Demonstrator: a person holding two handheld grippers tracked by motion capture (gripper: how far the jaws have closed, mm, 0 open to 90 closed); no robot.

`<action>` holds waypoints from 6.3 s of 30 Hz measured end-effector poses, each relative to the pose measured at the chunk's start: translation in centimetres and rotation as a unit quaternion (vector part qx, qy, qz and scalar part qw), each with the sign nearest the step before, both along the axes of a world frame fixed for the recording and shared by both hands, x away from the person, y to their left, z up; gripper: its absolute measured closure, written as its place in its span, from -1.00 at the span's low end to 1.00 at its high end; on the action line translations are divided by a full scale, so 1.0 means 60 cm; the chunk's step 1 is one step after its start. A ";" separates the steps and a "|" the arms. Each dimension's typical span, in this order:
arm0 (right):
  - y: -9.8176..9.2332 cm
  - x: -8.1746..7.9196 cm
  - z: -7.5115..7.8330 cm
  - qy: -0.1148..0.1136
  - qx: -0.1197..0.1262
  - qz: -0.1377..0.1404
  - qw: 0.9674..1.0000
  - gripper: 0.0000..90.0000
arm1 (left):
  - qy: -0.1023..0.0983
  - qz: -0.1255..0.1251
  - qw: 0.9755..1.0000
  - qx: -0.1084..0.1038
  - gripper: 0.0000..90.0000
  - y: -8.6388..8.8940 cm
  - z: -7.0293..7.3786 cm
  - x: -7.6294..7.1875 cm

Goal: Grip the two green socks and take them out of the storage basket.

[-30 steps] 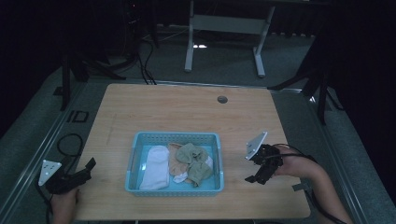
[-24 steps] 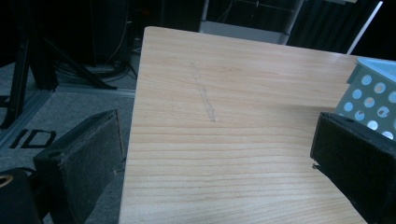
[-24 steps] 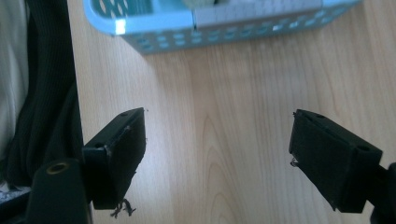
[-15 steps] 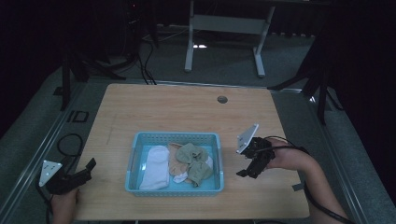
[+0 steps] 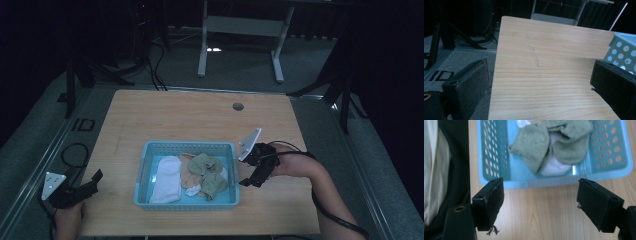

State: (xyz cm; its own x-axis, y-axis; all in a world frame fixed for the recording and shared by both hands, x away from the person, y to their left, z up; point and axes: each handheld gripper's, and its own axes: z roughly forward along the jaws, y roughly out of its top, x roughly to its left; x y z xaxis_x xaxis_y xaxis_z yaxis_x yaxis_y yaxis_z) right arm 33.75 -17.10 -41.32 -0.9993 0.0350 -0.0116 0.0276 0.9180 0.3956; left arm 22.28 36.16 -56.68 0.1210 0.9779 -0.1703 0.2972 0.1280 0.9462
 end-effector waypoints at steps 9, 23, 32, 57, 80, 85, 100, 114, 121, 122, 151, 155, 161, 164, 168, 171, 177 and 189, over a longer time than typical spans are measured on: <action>0.040 0.006 -0.008 0.005 0.005 0.017 1.000 -0.49 | -0.001 -0.002 1.000 -0.002 -0.95 0.000 0.000 0.000; 0.085 0.011 -0.046 0.024 -0.017 0.037 0.999 -0.46 | -0.001 -0.004 1.000 -0.003 -0.95 0.001 0.000 0.000; 0.104 0.023 -0.071 0.033 -0.029 0.038 0.998 -0.37 | 0.000 -0.005 1.000 -0.003 -0.95 0.001 0.000 0.000; 0.144 0.020 -0.113 0.012 -0.074 0.046 0.996 0.61 | 0.003 -0.005 1.000 -0.002 -0.95 0.000 0.000 0.001; 0.134 -0.001 -0.030 -0.005 -0.037 0.063 0.997 0.79 | 0.003 -0.004 1.000 -0.003 -0.95 0.000 0.000 0.001; 0.129 -0.001 -0.009 -0.013 -0.025 0.060 0.998 0.79 | 0.003 -0.004 1.000 -0.002 -0.95 0.000 0.000 0.001; 0.111 0.001 0.043 -0.027 0.009 0.050 0.998 0.78 | 0.003 -0.003 1.000 -0.002 -0.95 0.000 0.000 0.001; 0.054 0.017 0.090 -0.052 0.041 0.009 0.998 0.79 | 0.004 -0.004 1.000 -0.001 -0.95 0.000 0.001 0.002; 0.010 0.026 0.091 -0.059 0.051 -0.024 0.997 0.78 | 0.005 -0.004 1.000 -0.001 -0.95 0.000 0.000 0.002; 0.003 0.027 0.091 -0.061 0.052 -0.030 0.996 0.78 | 0.005 -0.004 1.000 -0.001 -0.95 0.000 0.000 0.002; -0.178 0.063 -0.004 -0.050 0.078 -0.185 0.978 0.78 | 0.006 -0.004 1.000 0.000 -0.95 0.000 0.000 0.002; -0.190 0.073 -0.030 -0.046 0.080 -0.202 0.975 0.78 | 0.006 -0.004 1.000 -0.001 -0.95 0.000 0.000 0.002; -0.202 0.085 -0.066 -0.044 0.077 -0.223 0.971 0.78 | 0.005 -0.004 1.000 -0.001 -0.95 0.000 0.000 0.002; -0.203 0.087 -0.086 -0.040 0.075 -0.228 0.970 0.78 | 0.006 -0.004 1.000 -0.001 -0.95 0.000 0.000 0.002; -0.205 0.092 -0.111 -0.031 0.073 -0.237 0.968 0.78 | 0.006 -0.005 1.000 -0.002 -0.95 0.000 0.000 0.002; -0.205 0.094 -0.128 -0.023 0.074 -0.239 0.968 0.78 | 0.006 -0.005 1.000 -0.002 -0.95 0.000 0.000 0.002; -0.208 0.100 -0.149 -0.014 0.075 -0.251 0.965 0.77 | 0.006 -0.007 1.000 -0.002 -0.95 0.001 0.000 0.002; -0.210 0.100 -0.123 -0.034 0.066 -0.251 0.965 0.31 | 0.006 -0.009 1.000 -0.003 -0.95 0.001 0.000 0.002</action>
